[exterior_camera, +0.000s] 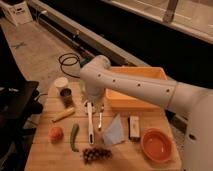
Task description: Place pepper in red bowl
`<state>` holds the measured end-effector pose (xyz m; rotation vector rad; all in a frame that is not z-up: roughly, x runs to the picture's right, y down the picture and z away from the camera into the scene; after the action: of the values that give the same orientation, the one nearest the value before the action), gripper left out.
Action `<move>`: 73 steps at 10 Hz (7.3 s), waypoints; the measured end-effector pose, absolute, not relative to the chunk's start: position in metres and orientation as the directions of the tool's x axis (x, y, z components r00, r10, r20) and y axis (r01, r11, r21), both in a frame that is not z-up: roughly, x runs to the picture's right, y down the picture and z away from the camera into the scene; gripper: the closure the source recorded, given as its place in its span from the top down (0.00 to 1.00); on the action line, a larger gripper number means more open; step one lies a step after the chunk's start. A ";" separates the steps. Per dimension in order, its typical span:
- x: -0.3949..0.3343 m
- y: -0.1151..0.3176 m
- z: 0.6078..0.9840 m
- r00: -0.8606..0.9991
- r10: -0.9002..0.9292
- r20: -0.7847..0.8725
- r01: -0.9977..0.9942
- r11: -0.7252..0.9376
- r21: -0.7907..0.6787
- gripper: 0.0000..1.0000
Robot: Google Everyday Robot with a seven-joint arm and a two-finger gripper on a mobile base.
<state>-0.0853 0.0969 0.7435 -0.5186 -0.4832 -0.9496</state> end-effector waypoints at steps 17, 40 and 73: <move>-0.158 0.216 0.794 0.464 -0.447 0.764 0.860 0.434 -0.268 0.65; 0.072 0.157 0.728 0.870 -0.240 0.431 0.442 0.765 -0.468 0.00; 0.289 0.254 0.691 0.966 0.254 -0.039 -0.213 0.708 -0.674 0.80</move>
<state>0.2890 0.2541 0.6906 -0.7404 -0.0586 0.2597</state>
